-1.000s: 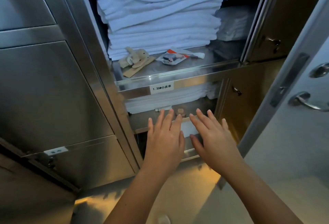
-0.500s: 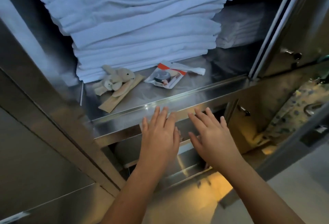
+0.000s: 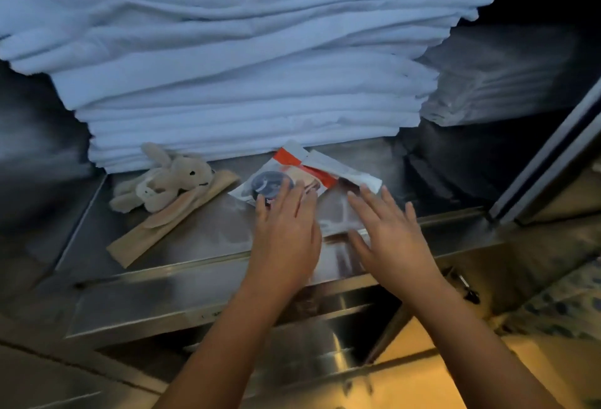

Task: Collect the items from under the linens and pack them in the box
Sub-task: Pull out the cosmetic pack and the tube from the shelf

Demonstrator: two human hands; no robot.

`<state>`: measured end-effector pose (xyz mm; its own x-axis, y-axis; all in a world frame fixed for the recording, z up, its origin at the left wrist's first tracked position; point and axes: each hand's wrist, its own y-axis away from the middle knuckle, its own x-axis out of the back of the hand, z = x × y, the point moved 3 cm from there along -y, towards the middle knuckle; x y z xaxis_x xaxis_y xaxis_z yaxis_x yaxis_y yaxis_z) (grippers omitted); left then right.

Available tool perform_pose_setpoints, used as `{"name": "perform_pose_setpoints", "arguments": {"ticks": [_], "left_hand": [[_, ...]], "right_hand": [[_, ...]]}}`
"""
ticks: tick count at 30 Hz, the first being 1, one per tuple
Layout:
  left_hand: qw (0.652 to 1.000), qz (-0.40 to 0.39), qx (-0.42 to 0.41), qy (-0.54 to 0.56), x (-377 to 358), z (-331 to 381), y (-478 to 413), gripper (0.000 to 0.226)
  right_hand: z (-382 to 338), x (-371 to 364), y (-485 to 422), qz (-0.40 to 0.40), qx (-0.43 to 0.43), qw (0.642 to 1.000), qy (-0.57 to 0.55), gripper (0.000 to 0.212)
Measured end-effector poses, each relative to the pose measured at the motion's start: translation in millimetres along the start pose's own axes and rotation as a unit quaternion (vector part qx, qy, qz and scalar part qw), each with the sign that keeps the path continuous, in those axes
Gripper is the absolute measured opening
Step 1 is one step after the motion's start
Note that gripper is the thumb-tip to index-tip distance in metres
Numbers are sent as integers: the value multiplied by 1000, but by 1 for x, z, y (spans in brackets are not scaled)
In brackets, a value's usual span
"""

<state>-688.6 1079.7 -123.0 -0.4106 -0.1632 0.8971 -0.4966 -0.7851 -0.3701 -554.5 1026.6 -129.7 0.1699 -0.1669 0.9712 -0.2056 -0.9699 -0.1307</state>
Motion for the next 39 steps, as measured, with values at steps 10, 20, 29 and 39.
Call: {"name": "perform_pose_setpoints", "arguments": {"ticks": [10,20,29,39], "left_hand": [[991,-37,101,-76,-30,-20,-54,52],[982,-95,116,-118,-47,-38,-61,60],[974,-142,84,-152,-56,-42,-57,76],[971,-169,81,-152,-57,-45,-59,78]], "right_hand": [[23,-17,-85,-9,81,997,-1,56],[17,-35,-126,-39,79,996,14,52],[16,-37,-124,-1,93,995,33,51],[22,-28,-113,131,122,984,-16,46]]}}
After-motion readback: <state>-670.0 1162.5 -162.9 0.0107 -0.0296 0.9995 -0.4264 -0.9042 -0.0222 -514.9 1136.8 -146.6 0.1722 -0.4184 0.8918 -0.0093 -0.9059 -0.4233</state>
